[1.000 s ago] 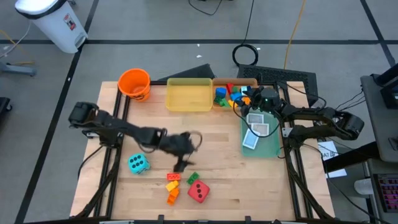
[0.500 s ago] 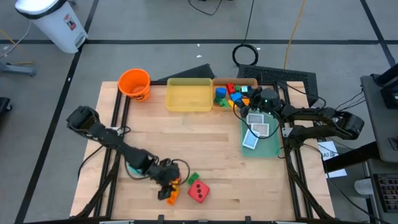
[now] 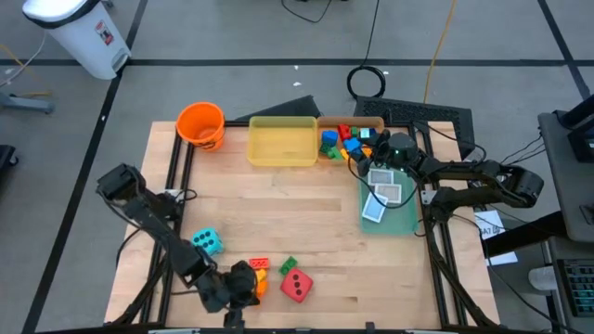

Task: Pick & Place Toys
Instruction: Put the orange game piece into the orange bin

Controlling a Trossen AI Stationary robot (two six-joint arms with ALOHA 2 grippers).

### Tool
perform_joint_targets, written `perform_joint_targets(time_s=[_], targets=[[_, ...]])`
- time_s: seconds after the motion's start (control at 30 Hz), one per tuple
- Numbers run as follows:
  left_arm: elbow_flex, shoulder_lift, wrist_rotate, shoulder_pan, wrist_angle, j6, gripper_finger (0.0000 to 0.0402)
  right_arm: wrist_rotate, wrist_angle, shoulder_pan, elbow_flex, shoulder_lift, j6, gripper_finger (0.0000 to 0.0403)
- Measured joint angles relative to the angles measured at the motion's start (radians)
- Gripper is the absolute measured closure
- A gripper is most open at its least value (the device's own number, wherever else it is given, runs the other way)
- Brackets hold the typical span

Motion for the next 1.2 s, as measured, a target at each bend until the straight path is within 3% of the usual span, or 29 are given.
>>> perform_joint_targets(time_s=[0.2, 0.43, 0.6, 0.77, 1.0, 1.1, 1.2], targets=[[-0.001, 0.097, 0.004, -0.010, 0.050, -0.049, 0.0392, -0.001, 0.015, 0.018, 0.000, 0.000, 0.001, 0.0122], [0.000, 0.147, -0.040, 0.028, -0.071, -0.113, 0.0388, -0.001, 0.042, 0.054, 0.001, 0.000, 0.001, 0.0122], [0.000, 0.149, -0.077, 0.085, -0.203, -0.057, 0.0398, 0.000, 0.052, 0.064, 0.001, 0.000, 0.001, 0.0122], [-0.001, 0.149, -0.141, 0.169, -0.296, 0.031, 0.0381, 0.000, 0.053, 0.063, 0.001, 0.000, 0.001, 0.0122], [0.000, 0.050, -0.094, 0.250, -0.334, 0.210, 0.0390, -0.001, 0.049, 0.063, 0.001, 0.000, 0.001, 0.0122], [0.000, -0.016, -0.069, 0.271, -0.403, 0.205, 0.0397, -0.001, 0.049, 0.063, 0.001, 0.000, 0.001, 0.0122], [0.000, -0.056, -0.056, 0.280, -0.466, 0.147, 0.0377, -0.001, 0.048, 0.063, 0.001, 0.000, 0.000, 0.0122]])
